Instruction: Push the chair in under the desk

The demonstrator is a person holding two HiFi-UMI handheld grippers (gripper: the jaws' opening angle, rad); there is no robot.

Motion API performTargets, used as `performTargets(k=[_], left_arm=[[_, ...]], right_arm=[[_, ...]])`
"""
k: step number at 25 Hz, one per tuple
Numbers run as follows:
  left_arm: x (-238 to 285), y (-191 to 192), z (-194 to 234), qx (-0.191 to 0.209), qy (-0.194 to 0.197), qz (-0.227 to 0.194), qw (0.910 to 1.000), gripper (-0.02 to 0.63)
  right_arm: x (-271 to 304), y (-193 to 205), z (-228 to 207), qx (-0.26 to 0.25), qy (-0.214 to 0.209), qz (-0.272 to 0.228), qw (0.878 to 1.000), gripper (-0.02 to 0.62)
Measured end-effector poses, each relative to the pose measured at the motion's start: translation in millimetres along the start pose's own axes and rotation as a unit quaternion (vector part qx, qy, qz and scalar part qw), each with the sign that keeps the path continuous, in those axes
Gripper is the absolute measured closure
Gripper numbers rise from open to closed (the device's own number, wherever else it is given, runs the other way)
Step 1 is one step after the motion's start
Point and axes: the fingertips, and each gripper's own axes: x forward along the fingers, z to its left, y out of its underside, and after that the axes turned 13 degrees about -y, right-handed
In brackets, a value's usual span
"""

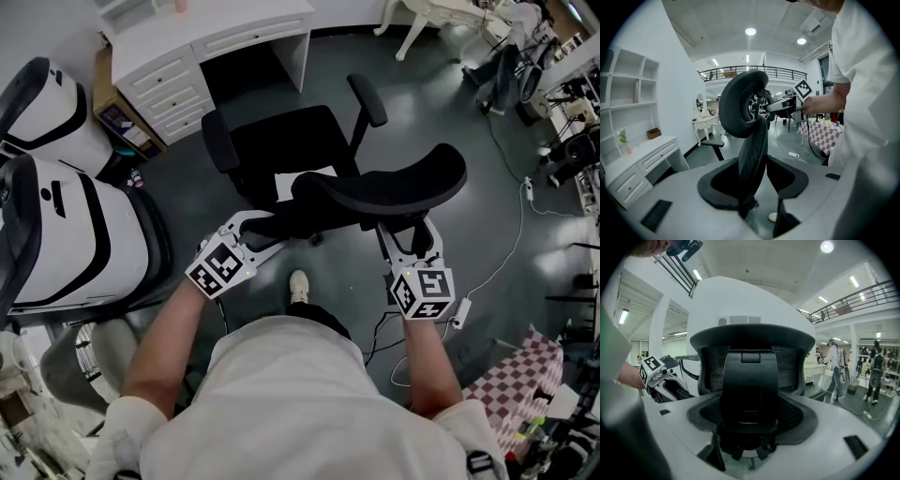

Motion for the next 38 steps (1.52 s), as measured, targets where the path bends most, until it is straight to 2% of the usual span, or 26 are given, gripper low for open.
performTargets(k=[27, 38], left_arm=[[58, -27, 52, -0.036, -0.043, -0.003, 0.9984, 0.41], [72, -28, 79, -0.035, -0.038, -0.003, 0.9986, 0.416]], right_arm=[[60, -31, -65, -0.026, -0.054, -0.011, 0.998, 0.285], [90, -39, -77, -0.028, -0.07, -0.012, 0.997, 0.284]])
